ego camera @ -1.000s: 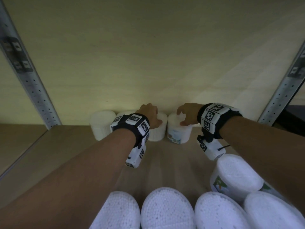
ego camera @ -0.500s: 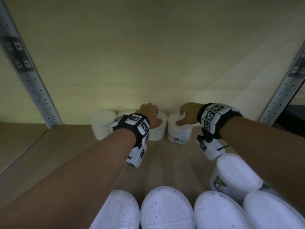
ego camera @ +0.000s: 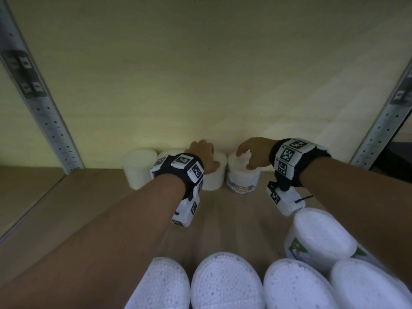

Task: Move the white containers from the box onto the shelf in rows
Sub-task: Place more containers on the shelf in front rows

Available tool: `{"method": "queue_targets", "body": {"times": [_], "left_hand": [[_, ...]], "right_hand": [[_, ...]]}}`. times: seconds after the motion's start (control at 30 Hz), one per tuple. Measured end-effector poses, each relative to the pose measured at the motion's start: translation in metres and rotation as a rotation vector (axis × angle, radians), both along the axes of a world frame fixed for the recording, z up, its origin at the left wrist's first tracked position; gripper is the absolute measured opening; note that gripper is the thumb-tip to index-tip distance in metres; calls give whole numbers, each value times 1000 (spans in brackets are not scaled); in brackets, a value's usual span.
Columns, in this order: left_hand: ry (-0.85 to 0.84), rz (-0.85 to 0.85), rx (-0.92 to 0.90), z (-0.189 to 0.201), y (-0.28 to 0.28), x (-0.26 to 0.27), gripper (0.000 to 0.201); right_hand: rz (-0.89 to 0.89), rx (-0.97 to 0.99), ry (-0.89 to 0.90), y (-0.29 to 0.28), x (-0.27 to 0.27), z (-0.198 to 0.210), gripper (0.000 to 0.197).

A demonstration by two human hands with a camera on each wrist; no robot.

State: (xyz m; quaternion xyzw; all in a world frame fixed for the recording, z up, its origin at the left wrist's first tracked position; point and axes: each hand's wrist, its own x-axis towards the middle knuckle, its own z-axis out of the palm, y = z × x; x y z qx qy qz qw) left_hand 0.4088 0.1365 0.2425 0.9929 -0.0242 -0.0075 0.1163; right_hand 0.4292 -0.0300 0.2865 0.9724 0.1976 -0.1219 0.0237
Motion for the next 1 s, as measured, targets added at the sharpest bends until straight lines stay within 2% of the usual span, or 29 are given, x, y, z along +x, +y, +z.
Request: {"method": "queue_targets", "body": {"times": [0.07,0.23,0.8,0.93,1.0], "left_hand": [[1,-2,6,0,0,0,51],[-13,2,-5,-2,0,-1,50],[-12,-9,7,-1,0,-2,50],[13,-37,33,1,2,0,51],[35,-56,42,3,3,1,51]], "right_hand": [[-19,23,-32,1,1,-1,49],[-63,-23,-27,1,3,-8,60],[40,-83,-47,0,6,-4,57],[-1,-73,-52,1,15,-10,58],[-58,-85,-23,6,23,-16,51]]}}
